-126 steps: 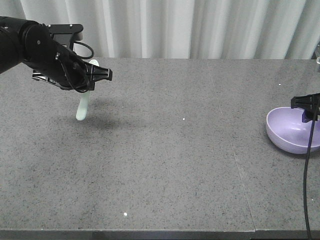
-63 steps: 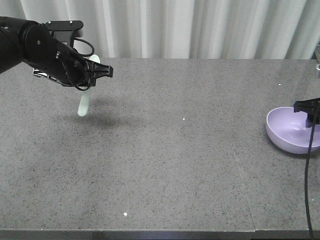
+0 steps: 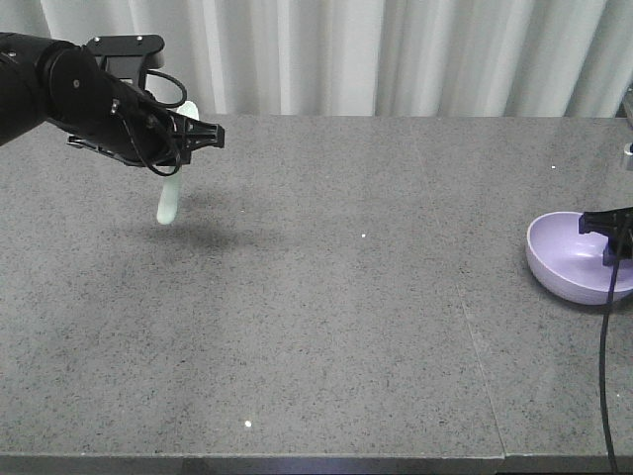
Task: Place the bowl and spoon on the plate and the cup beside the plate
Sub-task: 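Lift the lavender bowl by its rim with the right gripper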
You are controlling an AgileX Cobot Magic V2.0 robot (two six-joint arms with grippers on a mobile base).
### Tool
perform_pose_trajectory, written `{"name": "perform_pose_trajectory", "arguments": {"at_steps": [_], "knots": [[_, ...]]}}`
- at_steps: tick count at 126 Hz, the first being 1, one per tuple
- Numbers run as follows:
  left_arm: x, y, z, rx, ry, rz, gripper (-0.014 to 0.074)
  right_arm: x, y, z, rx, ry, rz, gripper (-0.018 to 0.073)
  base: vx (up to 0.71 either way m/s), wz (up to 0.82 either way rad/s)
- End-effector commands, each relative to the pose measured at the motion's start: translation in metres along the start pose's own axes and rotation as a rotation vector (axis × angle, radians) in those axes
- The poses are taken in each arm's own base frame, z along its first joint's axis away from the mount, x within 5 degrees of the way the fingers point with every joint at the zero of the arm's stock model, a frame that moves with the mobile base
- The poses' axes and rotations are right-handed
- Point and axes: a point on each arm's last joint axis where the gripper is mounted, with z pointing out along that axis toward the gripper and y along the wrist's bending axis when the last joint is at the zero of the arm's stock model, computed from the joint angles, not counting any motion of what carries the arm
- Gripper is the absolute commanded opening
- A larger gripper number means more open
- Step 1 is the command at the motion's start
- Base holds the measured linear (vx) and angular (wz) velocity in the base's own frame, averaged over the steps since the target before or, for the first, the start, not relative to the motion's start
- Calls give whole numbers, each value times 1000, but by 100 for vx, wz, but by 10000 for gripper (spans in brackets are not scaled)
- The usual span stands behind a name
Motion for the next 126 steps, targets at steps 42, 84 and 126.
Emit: {"name": "perform_pose_trajectory", "arguments": {"at_steps": [42,84,126], "knots": [[-20,-4,-31,34,-144,-5,-6,-15,0,-20,-24,-129,18,-11,0,0],[-20,-4,-31,34,-144,-5,-6,-19,-1,-53,-27,-239,20,-7,0,0],[-21,-4,-31,31,-148,-1,-6,-15,-2,-112,-28,-389,21,-7,0,0]]}}
